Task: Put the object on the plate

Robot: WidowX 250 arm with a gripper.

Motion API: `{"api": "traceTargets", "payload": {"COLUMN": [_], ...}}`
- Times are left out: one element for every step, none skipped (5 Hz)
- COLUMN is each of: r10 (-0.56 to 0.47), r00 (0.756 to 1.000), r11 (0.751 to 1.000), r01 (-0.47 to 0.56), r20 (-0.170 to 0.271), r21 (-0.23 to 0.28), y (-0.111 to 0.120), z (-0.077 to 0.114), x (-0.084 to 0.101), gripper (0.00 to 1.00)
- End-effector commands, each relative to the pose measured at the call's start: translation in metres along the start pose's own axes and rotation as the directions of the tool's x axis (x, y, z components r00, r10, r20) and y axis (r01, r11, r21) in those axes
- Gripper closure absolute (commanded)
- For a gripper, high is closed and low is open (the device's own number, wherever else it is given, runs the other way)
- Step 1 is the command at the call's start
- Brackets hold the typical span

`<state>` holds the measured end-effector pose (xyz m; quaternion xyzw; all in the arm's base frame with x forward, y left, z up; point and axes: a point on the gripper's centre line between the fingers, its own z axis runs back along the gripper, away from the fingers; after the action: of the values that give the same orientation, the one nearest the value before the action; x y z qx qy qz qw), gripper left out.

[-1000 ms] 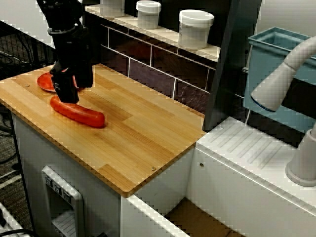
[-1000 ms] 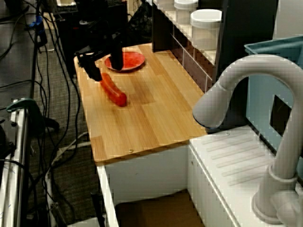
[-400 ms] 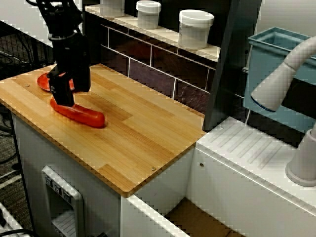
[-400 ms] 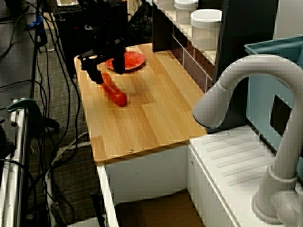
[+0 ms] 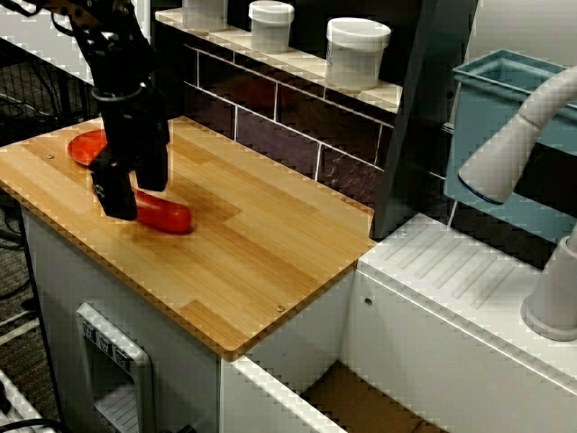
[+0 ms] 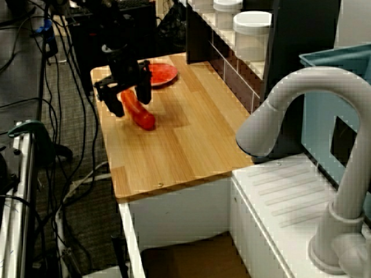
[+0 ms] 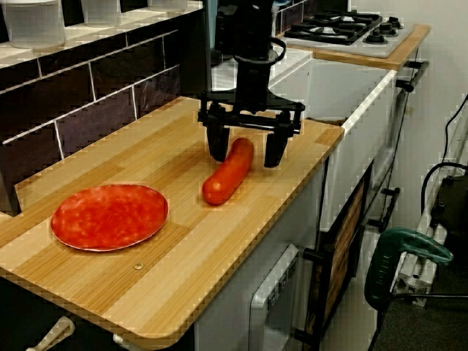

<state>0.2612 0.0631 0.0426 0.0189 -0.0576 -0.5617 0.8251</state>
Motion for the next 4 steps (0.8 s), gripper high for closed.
{"api": "traceTargets", "payload": {"r10": [0.096, 0.112, 0.122, 0.113], "r00": [0.995, 0.993, 0.993, 0.993], "r11": [0.995, 0.994, 0.993, 0.994], "r01": [-0.095, -0.112, -0.122, -0.113], "r20": [-0.014, -0.019, -0.009, 0.025], "r21": [0.004, 0.007, -0.010, -0.006], "y": [-0.004, -0.007, 0.001, 0.008], "z": [-0.018, -0.022, -0.013, 0.016], "x": [0.006, 0.004, 0.003, 0.006], "gripper": [1.00, 1.00, 1.00, 1.00]}}
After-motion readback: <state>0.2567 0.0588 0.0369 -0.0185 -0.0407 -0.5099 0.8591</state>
